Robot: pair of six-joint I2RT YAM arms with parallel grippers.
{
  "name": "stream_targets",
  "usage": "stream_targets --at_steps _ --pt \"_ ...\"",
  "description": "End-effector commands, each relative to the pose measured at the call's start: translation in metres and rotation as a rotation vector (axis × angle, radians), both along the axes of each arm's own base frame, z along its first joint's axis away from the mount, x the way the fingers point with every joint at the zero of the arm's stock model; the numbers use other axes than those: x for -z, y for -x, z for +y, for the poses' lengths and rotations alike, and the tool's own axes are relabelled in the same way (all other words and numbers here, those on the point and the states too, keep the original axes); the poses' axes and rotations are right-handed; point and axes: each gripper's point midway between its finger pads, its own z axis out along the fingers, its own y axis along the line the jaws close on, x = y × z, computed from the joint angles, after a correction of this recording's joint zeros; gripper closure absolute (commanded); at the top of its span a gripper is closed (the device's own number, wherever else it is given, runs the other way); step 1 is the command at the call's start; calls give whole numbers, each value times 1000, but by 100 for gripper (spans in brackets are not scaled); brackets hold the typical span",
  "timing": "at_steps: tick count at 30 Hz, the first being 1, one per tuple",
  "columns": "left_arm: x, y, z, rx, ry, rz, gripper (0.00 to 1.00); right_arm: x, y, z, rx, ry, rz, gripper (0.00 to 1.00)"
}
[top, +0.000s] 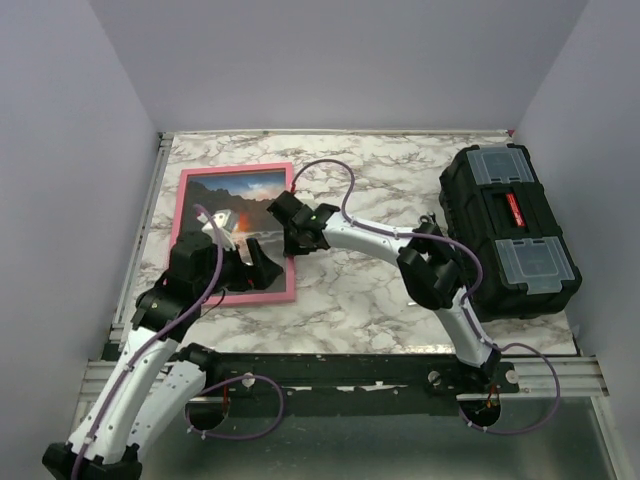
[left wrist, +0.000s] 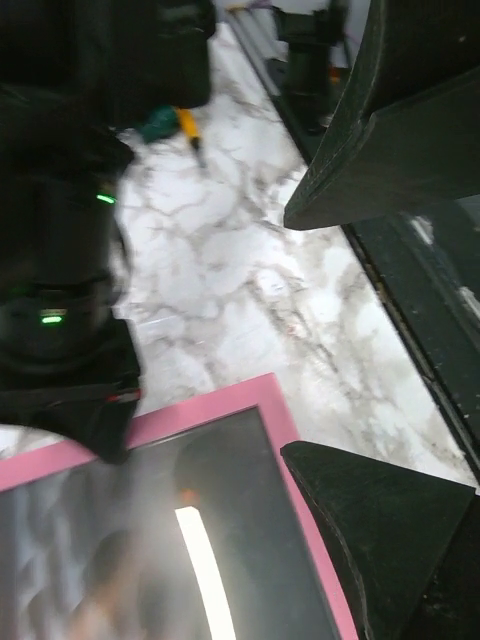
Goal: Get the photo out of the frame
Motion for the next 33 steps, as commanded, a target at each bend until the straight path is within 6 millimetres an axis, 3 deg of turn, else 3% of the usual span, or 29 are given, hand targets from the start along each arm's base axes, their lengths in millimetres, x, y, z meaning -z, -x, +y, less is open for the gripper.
stream_targets --at_steps 1,6,10,15,20,29,33 --pt "37 11 -23 94 -117 66 12 -67 -15 9 -15 -92 -26 99" --pt "37 -8 -17 -42 -340 -145 11 -74 -24 1 -28 -163 54 100" --pt "36 -15 -35 3 -498 -345 11 -79 -25 -4 -44 -196 101 99" --pt "50 -18 -66 162 -905 -481 11 -85 -26 -5 -53 -186 113 99" --pt "77 -21 -79 291 -1128 -489 11 -88 -27 -5 -49 -200 126 99" --pt "106 -35 -76 315 -1404 -523 14 -89 -25 -5 -50 -243 157 99" --pt "117 -36 -81 348 -1426 -508 14 -92 -25 -7 -45 -255 160 99"
